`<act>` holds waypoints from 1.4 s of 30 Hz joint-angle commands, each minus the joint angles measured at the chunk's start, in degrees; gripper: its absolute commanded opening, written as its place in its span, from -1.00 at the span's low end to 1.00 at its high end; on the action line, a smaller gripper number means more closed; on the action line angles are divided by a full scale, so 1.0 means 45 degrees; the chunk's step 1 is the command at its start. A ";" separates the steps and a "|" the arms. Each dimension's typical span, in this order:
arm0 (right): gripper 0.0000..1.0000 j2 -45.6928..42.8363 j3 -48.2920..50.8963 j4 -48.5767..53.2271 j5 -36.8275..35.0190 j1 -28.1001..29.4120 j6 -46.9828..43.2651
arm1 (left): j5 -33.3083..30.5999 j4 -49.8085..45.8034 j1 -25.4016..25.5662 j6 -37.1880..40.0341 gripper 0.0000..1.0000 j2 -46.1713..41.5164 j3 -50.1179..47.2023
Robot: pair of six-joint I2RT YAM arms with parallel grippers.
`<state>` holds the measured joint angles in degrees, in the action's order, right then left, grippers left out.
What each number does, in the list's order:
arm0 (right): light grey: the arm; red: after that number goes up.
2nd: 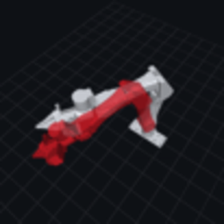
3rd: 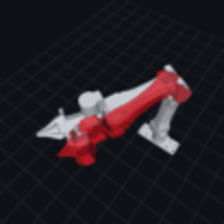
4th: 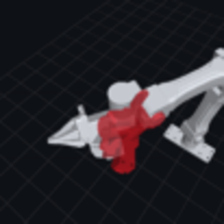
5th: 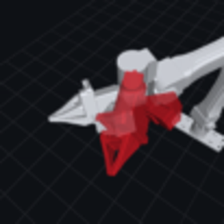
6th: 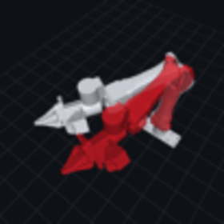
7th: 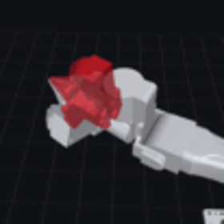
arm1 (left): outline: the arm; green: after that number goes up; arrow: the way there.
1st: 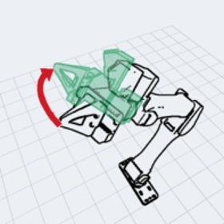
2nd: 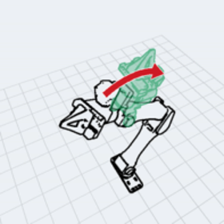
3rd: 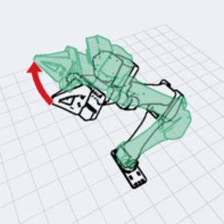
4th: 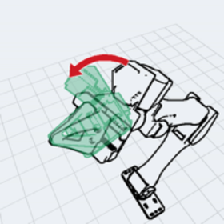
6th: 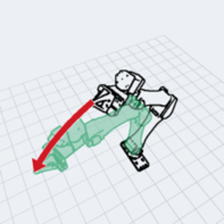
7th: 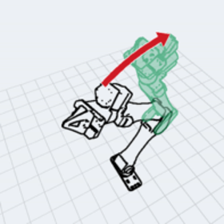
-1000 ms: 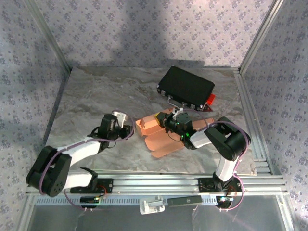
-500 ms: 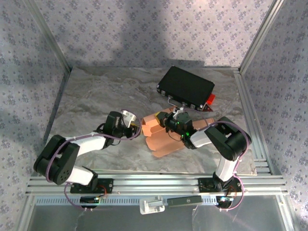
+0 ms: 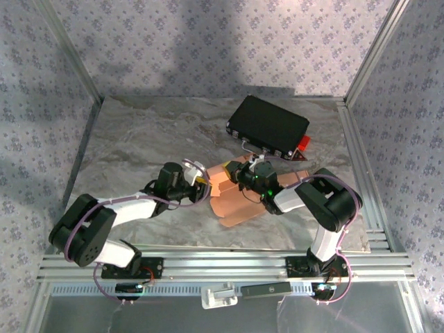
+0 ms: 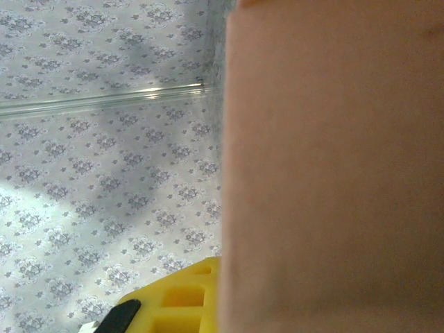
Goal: Fold the paper box
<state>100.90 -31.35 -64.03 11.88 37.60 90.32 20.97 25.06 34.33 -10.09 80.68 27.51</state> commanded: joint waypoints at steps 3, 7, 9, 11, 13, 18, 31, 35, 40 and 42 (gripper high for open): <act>-1.00 -0.0178 -0.0235 0.0518 0.0212 -0.0046 -0.0316 | -0.0304 0.0614 0.0271 -0.0219 -0.17 -0.0060 -0.0108; -1.00 -0.0196 -0.0259 0.0555 0.0160 0.0003 -0.0295 | -0.0450 0.0598 0.0338 -0.0382 -0.19 0.0139 0.0076; -1.00 -0.0195 -0.0262 0.0559 0.0140 0.0004 -0.0288 | -0.0666 0.0653 0.0518 -0.0453 -0.21 0.0164 0.0098; -1.00 -0.0166 -0.0261 0.0523 0.0067 0.0052 -0.0286 | -0.1164 0.0653 0.0788 -0.0539 -0.23 0.0124 0.0091; -1.00 -0.0143 -0.0288 0.0502 -0.0006 0.0095 -0.0249 | -0.1995 0.0785 0.1140 -0.0729 -0.23 0.0060 -0.0032; -1.00 -0.0127 -0.0128 -0.0009 -0.0474 0.0308 -0.0229 | -0.4503 0.1462 0.1994 -0.1409 -0.23 0.0030 -0.0469; -1.00 0.0196 0.0500 -0.1052 -0.1176 0.0701 -0.0353 | -0.7661 0.1678 0.3118 -0.1984 -0.25 0.0799 -0.0181; -1.00 0.0159 0.0388 -0.0918 -0.1136 0.0720 -0.0272 | -0.8045 0.1775 0.3245 -0.2213 -0.26 0.1043 -0.0022; -1.00 0.0177 0.0346 -0.0822 -0.1209 0.0769 -0.0248 | -0.8750 0.1644 0.3499 -0.2605 -0.31 0.1480 0.0418; -1.00 0.0216 0.0346 -0.0817 -0.1229 0.0790 -0.0228 | -0.9134 0.1604 0.3647 -0.2837 -0.34 0.1591 0.0552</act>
<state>101.14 -29.76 -67.79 7.16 40.64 89.54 -16.36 30.89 49.84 -20.75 86.98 27.55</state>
